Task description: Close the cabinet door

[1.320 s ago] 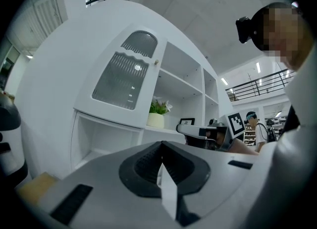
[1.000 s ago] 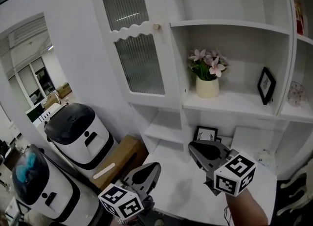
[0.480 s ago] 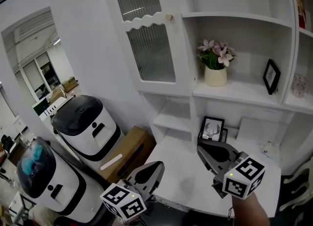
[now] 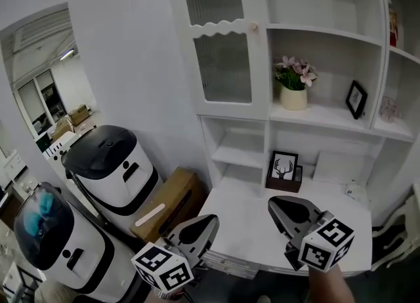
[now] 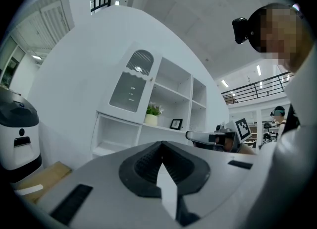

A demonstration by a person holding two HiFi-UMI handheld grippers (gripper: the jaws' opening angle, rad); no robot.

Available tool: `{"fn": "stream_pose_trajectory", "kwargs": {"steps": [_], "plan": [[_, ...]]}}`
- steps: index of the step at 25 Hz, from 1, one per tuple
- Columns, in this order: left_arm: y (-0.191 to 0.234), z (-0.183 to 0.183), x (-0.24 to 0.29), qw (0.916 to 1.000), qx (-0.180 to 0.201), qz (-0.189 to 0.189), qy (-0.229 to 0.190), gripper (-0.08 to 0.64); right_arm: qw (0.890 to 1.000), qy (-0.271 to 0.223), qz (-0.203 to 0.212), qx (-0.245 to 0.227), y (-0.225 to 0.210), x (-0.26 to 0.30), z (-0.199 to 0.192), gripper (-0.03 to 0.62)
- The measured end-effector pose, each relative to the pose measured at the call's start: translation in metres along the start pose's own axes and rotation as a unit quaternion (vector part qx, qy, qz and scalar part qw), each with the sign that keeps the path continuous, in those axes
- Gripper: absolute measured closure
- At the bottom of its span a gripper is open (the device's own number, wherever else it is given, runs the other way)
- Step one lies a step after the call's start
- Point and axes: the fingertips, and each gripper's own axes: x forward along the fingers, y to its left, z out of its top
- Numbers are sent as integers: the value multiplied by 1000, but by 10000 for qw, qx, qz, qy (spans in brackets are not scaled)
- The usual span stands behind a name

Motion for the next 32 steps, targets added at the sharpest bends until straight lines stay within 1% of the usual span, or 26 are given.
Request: {"fn": "stream_pose_trajectory", "kwargs": {"steps": [8, 14, 22, 32], "plan": [[-7, 0, -48, 9990, -14, -447, -21, 554, 9991, -13, -427, -85, 57, -18, -8, 588], [-6, -4, -74, 9979, -78, -645, 0, 554, 9977, -4, -674, -98, 85, -27, -15, 588], [-2, -8, -94, 9973, -153, -725, -1, 554, 9967, 14, -804, -94, 107, -31, -23, 588], [-4, -8, -98, 9974, -163, -705, -21, 555, 9969, 5, -781, -117, 111, -33, -20, 588]]}}
